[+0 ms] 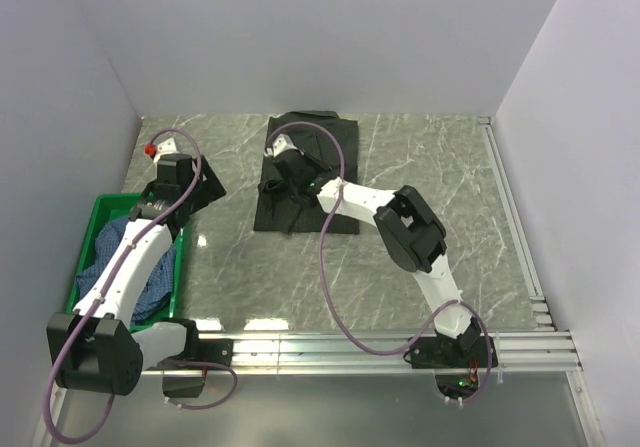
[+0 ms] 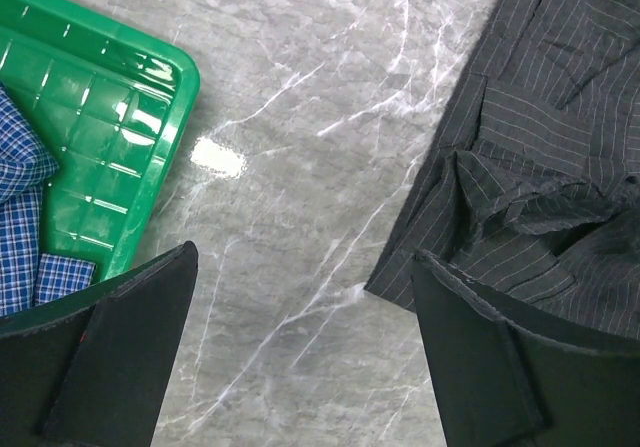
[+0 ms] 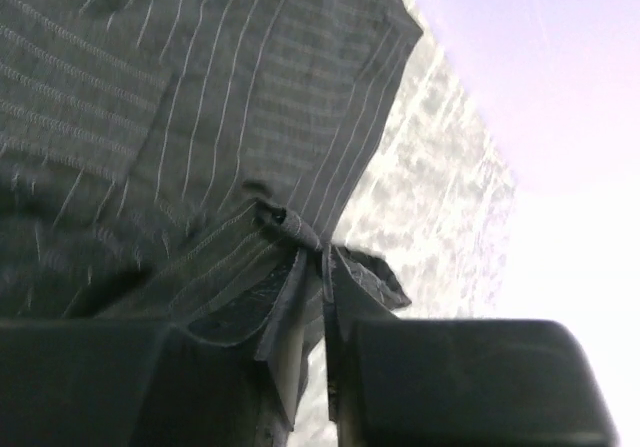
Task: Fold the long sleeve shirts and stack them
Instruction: Fold the shirt
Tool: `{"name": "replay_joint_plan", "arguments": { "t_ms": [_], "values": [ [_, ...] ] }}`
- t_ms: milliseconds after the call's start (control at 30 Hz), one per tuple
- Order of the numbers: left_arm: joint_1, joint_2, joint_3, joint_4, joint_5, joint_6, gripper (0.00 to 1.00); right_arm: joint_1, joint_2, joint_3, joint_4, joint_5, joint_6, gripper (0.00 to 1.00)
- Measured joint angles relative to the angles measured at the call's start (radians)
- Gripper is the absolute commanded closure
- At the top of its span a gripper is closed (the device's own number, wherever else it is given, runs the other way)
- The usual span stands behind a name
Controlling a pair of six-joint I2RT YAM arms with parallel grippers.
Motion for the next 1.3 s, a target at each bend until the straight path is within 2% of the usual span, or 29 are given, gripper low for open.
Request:
{"name": "replay_joint_plan", "arguments": {
  "t_ms": [33, 167, 300, 533, 667, 900, 1067, 1300],
  "values": [
    [0.000, 0.000, -0.001, 0.000, 0.000, 0.000, 0.07, -0.004, 0.015, 0.013, 0.016, 0.002, -0.020, 0.76],
    [0.000, 0.000, -0.002, 0.000, 0.003, 0.000, 0.07, -0.013, 0.073, 0.092, 0.053, 0.021, -0.083, 0.54],
    [0.000, 0.000, -0.002, 0.000, 0.003, 0.000, 0.07, -0.016, 0.085, 0.152, 0.072, 0.037, -0.110, 0.47],
    [0.002, 0.002, -0.002, -0.001, 0.001, -0.001, 0.07, -0.008, 0.044, 0.167, 0.031, 0.022, -0.043, 0.49],
    [0.011, 0.013, -0.002, -0.003, -0.002, -0.005, 0.07, 0.026, -0.076, 0.057, -0.042, -0.046, 0.068, 0.49],
    [0.067, 0.022, -0.002, -0.019, -0.001, -0.020, 0.06, 0.172, -0.246, -0.083, -0.110, -0.215, 0.296, 0.48],
    [0.110, 0.034, -0.002, -0.021, 0.022, -0.032, 0.06, 0.246, -0.225, -0.087, -0.133, -0.308, 0.380, 0.49],
    [0.115, 0.039, -0.002, -0.023, 0.056, -0.037, 0.07, 0.266, -0.134, -0.081, -0.168, -0.365, 0.404, 0.50]
  ]
}}
